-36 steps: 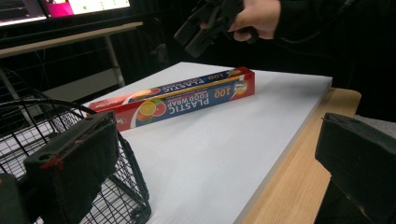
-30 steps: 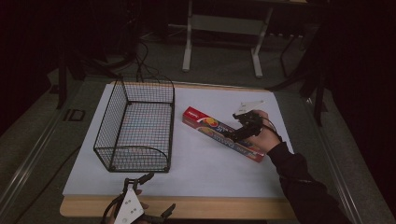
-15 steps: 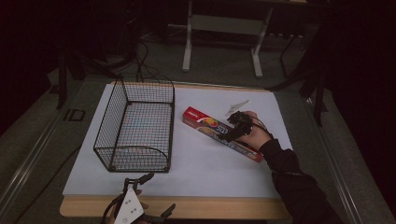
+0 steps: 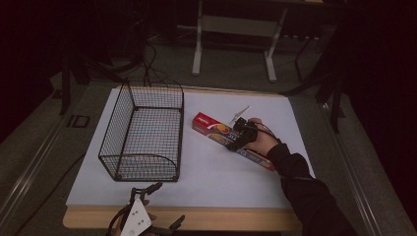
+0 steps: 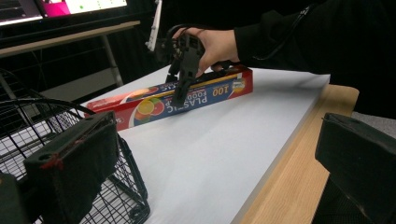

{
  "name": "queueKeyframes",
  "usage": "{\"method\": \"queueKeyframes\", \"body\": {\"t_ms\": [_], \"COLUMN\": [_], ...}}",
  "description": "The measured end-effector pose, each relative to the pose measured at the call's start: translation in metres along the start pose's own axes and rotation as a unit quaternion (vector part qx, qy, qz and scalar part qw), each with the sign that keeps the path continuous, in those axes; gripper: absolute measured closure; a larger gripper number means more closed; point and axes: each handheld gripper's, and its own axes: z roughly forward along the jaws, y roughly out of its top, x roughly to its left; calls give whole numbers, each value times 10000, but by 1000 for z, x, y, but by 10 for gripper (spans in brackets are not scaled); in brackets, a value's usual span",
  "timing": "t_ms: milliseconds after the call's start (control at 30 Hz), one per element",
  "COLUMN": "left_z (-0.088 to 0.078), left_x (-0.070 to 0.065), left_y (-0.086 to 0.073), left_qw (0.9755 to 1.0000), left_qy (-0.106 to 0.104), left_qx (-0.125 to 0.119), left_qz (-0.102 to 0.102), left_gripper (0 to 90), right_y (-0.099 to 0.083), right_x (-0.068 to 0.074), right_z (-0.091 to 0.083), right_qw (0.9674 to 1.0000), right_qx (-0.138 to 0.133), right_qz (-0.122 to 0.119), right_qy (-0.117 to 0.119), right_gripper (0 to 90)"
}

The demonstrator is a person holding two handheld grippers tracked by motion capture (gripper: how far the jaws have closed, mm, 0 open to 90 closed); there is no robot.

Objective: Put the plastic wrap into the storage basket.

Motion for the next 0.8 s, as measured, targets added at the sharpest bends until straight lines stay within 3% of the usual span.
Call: {"method": "queueKeyframes", "body": {"t_ms": [133,200,233,367,533,800], "left_z": [0,0,0,0,0,0], "left_x": [0,0,0,0,0,1], "left_y": [0,0,0,0,0,0], "left_qw": [10000,10000,10000,10000,10000,10000], "left_qy": [-5,-8,-7,-7,-5,3], "left_qx": [5,5,5,8,3,10], "left_qz": [6,4,3,-8,-14,-9], "left_gripper": [2,1,1,1,1,2], "right_y": [3,5,5,6,6,5], "right_x": [1,2,1,0,0,-4], "right_z": [5,8,7,6,5,-9], "right_qw": [9992,9975,9978,9981,9980,9990], "right_qx": [309,544,557,563,568,395], "right_qz": [-176,-293,-261,-212,-222,15], "right_qy": [-168,-339,-250,-110,-132,-198], "right_gripper": [207,315,372,396,400,403]}}
